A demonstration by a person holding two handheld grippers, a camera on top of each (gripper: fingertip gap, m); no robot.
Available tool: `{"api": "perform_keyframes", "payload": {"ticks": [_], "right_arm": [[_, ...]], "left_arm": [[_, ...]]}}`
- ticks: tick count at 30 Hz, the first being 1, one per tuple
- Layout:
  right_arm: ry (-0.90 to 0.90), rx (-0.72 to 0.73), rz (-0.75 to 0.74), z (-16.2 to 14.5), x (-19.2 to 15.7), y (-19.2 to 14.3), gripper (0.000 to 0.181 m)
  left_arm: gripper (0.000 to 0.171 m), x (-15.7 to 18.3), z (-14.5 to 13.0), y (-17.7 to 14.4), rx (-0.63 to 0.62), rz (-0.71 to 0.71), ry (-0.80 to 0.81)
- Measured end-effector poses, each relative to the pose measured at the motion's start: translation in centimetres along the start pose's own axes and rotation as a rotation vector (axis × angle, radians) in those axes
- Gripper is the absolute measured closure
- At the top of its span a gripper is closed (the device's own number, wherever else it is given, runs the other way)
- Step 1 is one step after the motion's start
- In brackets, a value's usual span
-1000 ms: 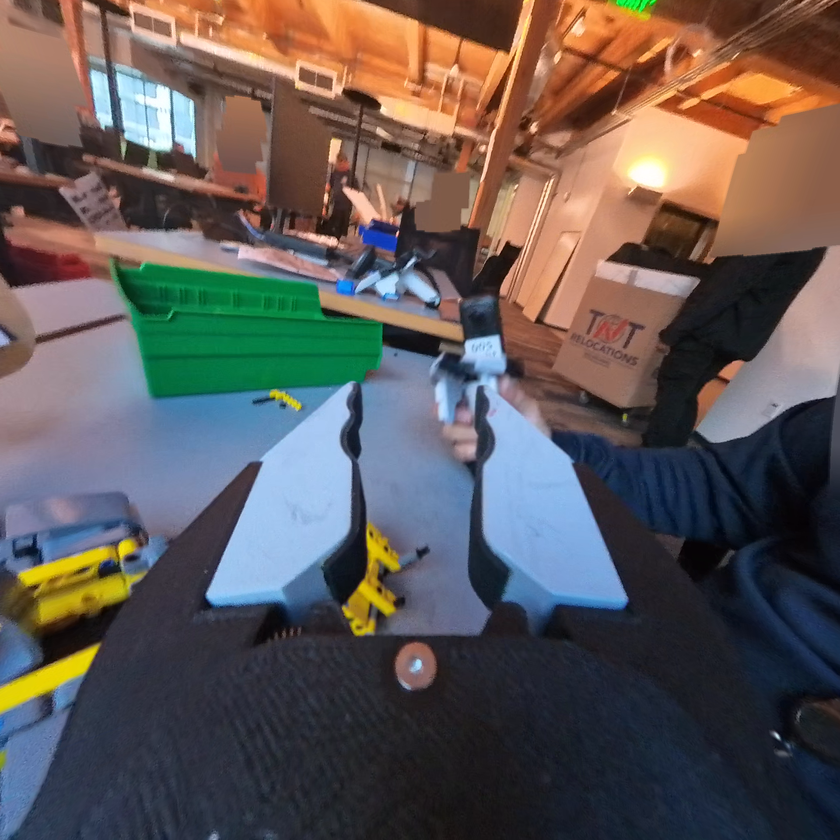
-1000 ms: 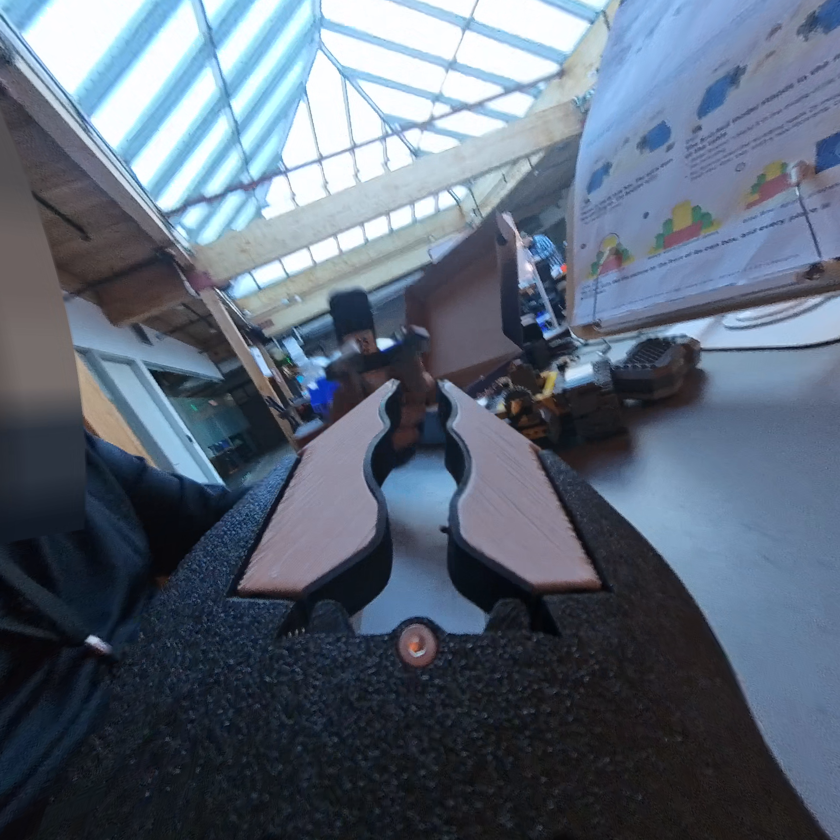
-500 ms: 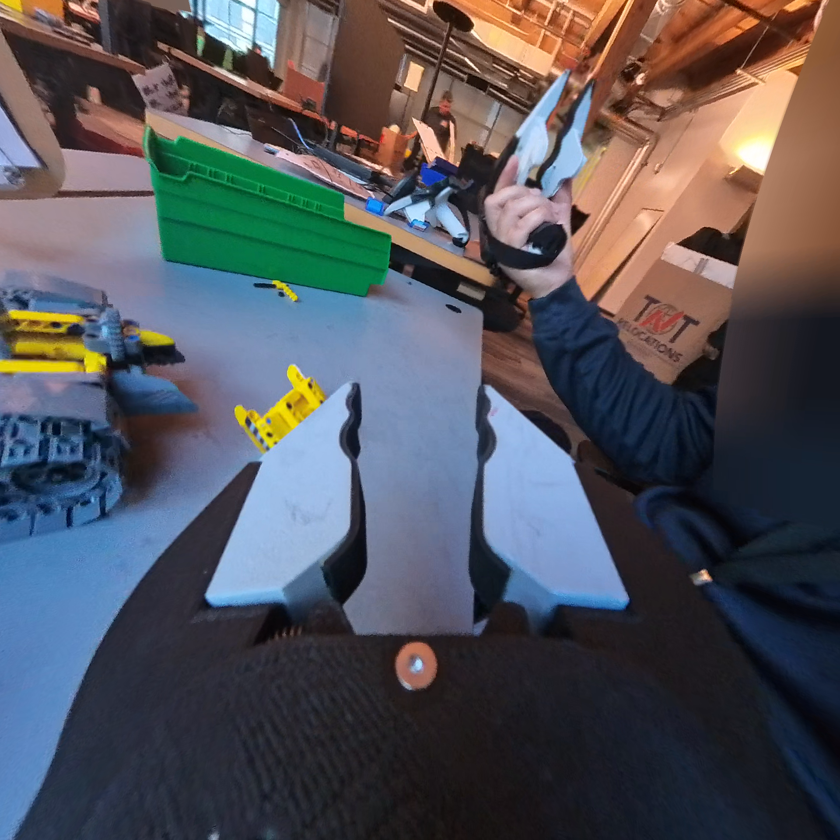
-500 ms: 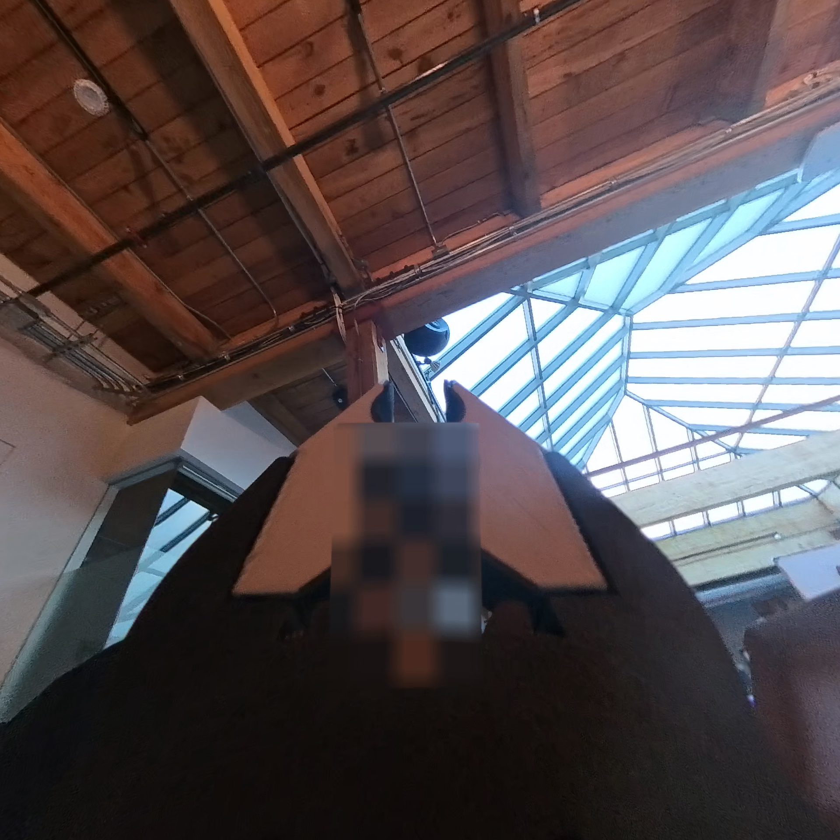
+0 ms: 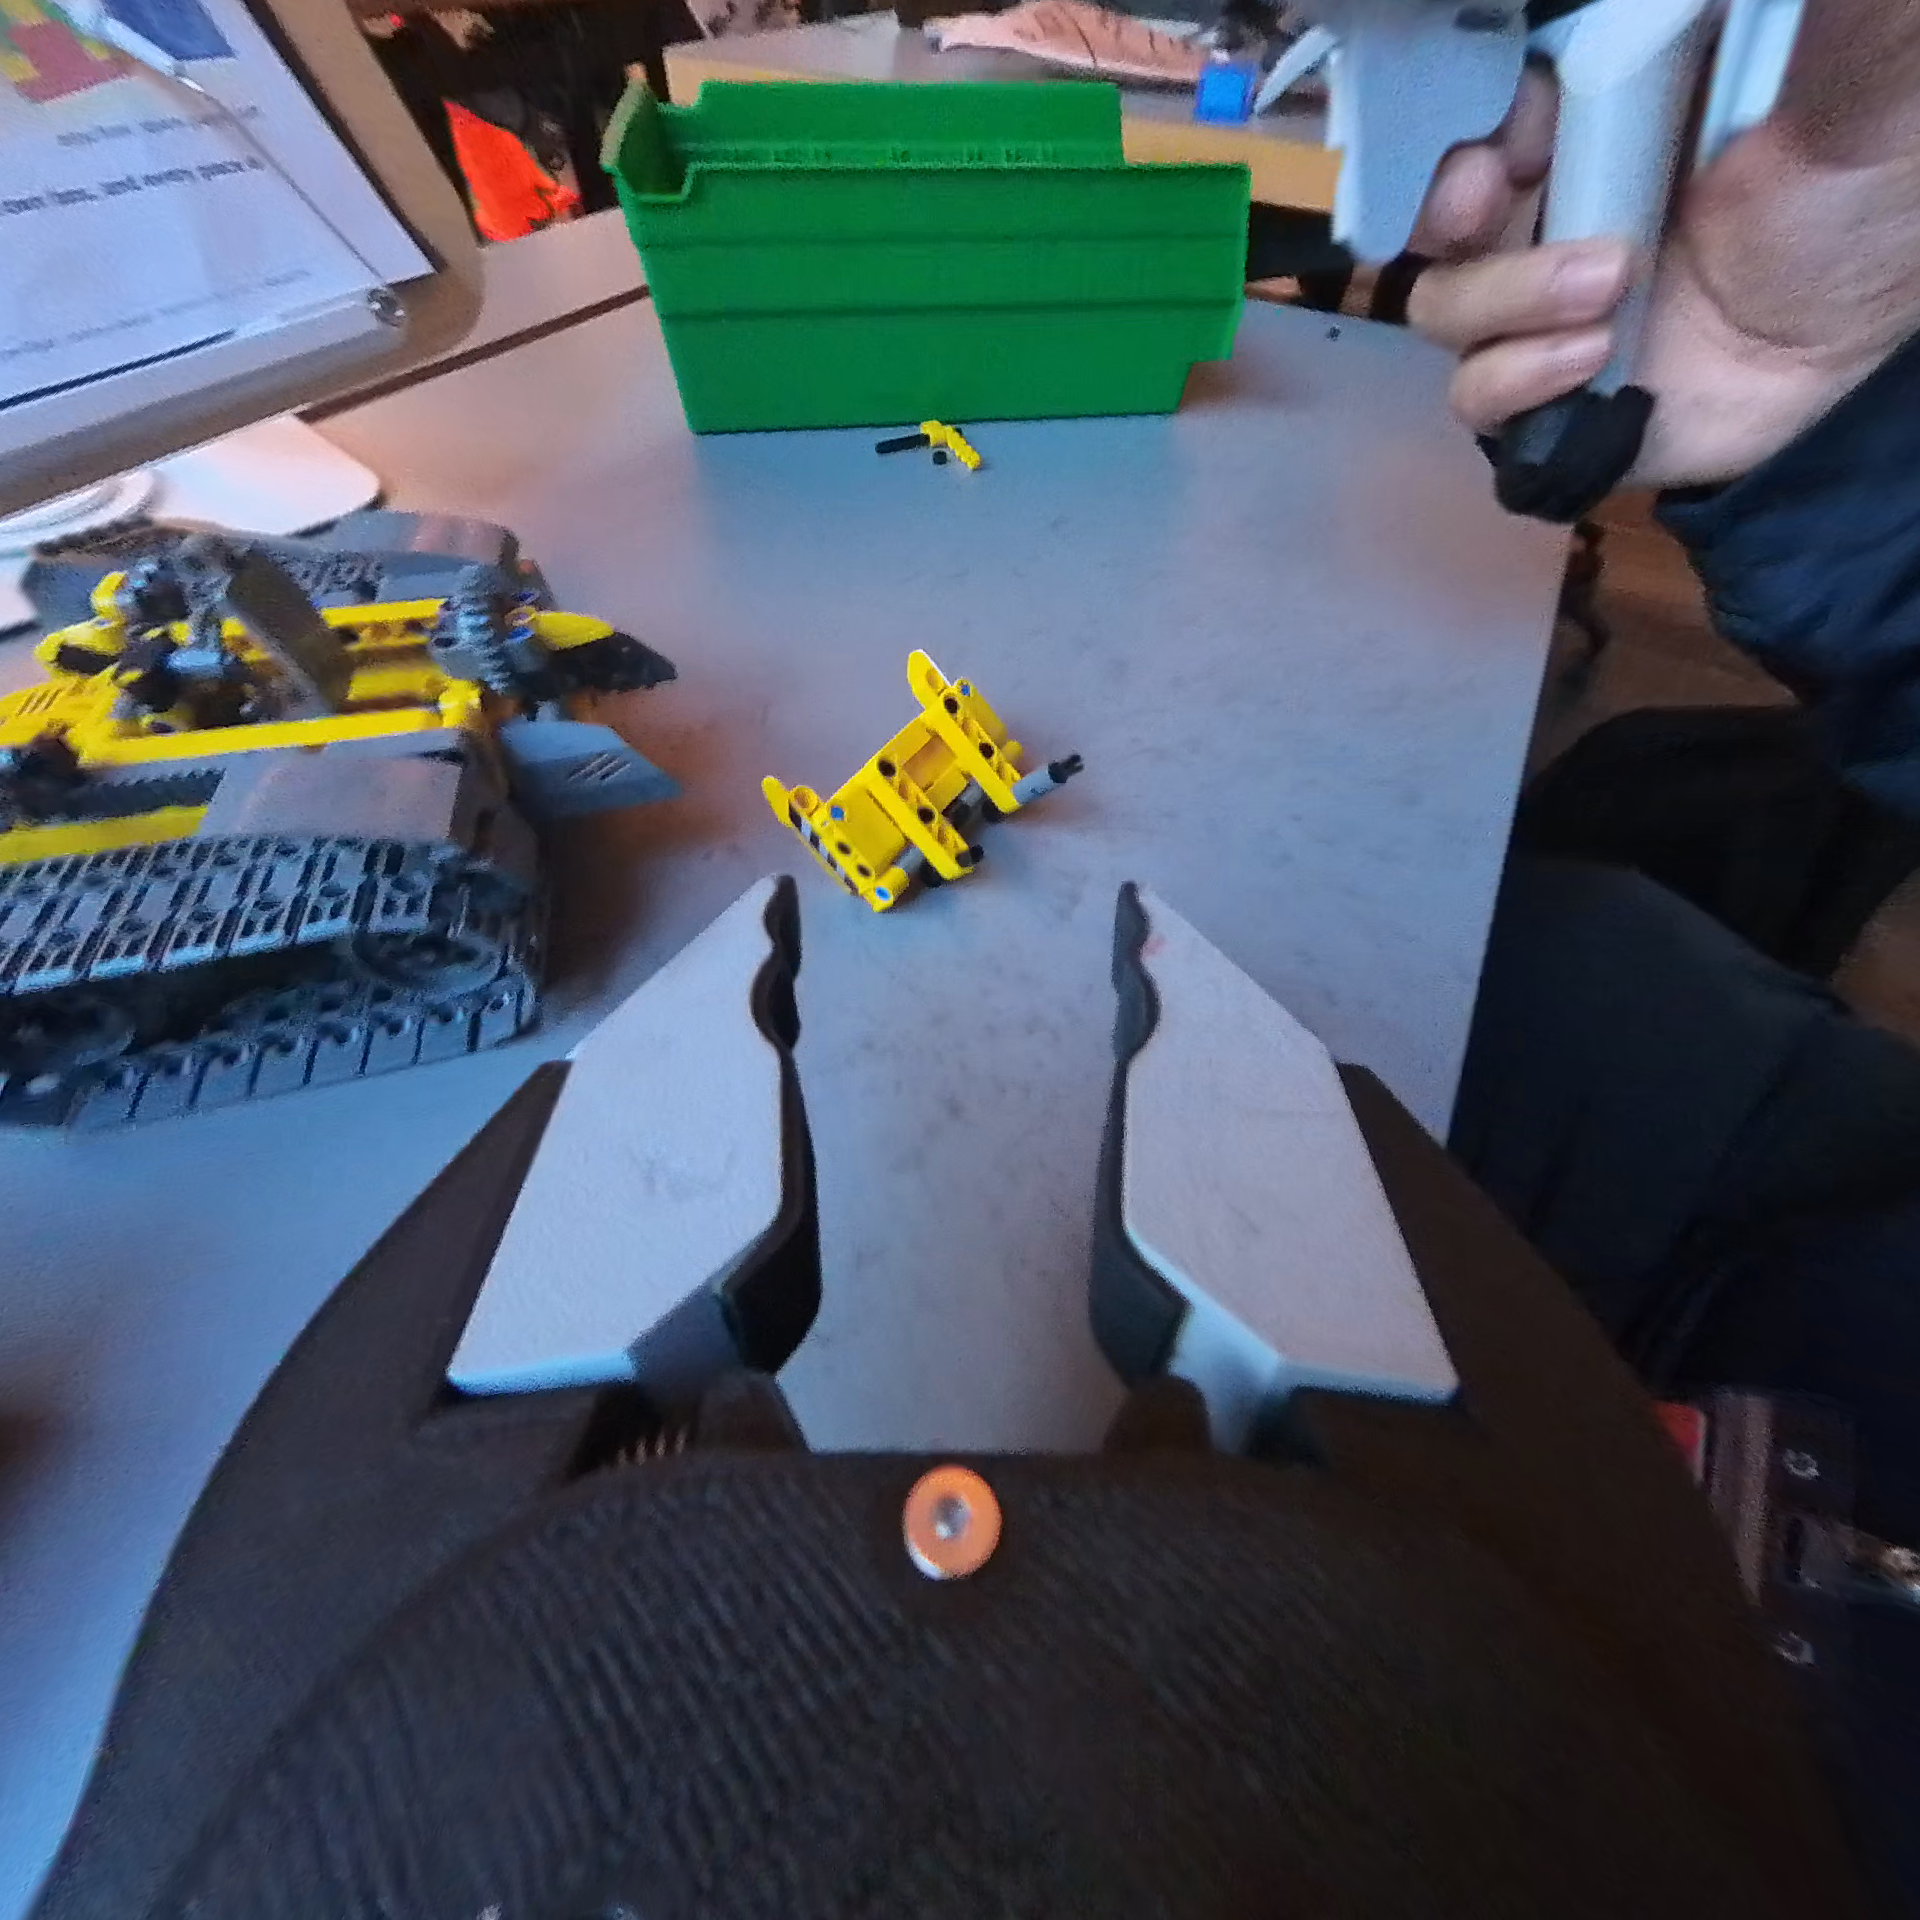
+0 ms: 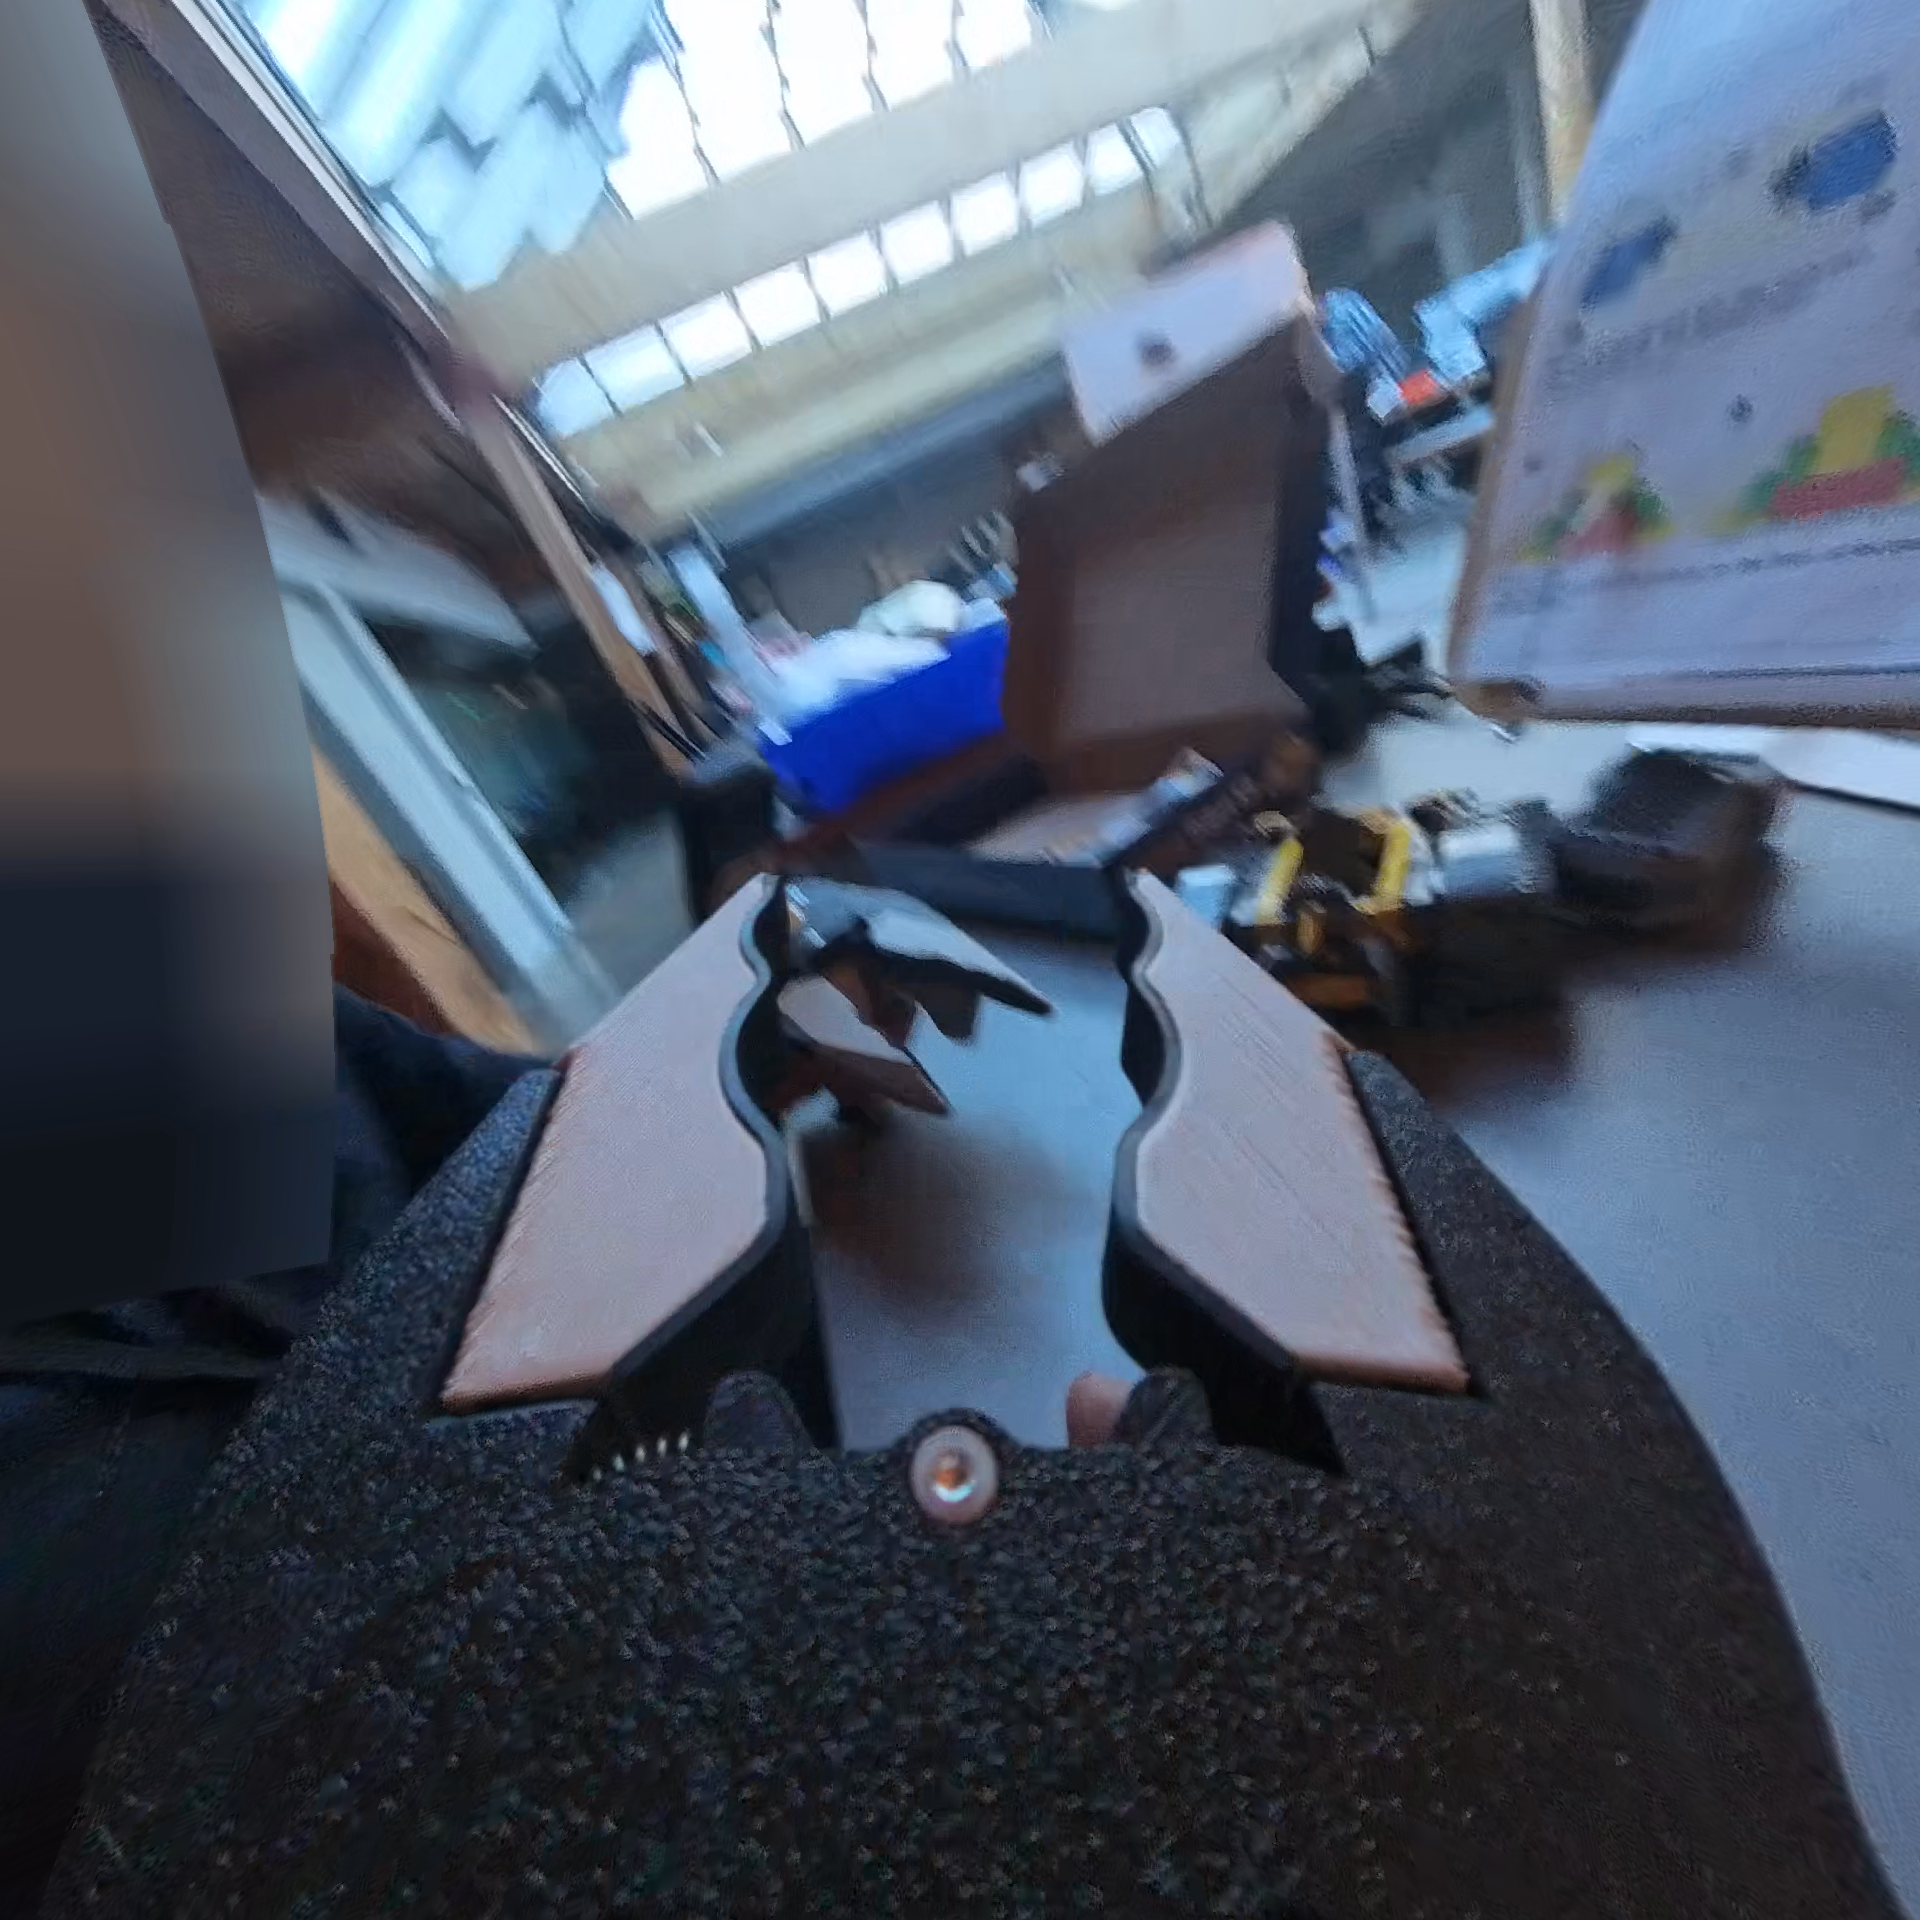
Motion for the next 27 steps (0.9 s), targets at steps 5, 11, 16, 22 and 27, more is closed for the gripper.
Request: {"api": "perform_keyframes", "payload": {"ticks": [5,11,16,22,27], "right_arm": [[-0.274,-0.312,-0.304,-4.9,2.4,2.7,0.116],[-0.526,-0.579,-0.415,-10.6,4.0,5.3,0.117],[-0.716,-0.648,-0.403,-11.8,3.5,6.7,0.155],[-0.752,-0.672,-0.45,-12.1,4.1,6.8,0.15],[-0.741,-0.572,-0.449,-11.2,4.1,6.4,0.145]], "left_arm": [[0.105,-1.2,0.5,3.4,-0.136,0.034,0.167],[0.096,-2.2,-0.4,6.5,-0.282,0.023,0.349],[0.098,-2.5,-0.1,8.5,-0.339,-0.031,0.474],[0.127,-2.5,0.0,10.2,-0.33,-0.104,0.5],[0.128,-2.3,0.2,9.8,-0.316,-0.144,0.417]]}}
Point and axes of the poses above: each gripper's, where its closed fingertips meet, y out along the fingers, z out of its top, x = y × z across the jaws, the point moved 7 cm from there along -y, back along the fingers, and after that the axes turned 5 degrees about -z, right-handed, at the moved point
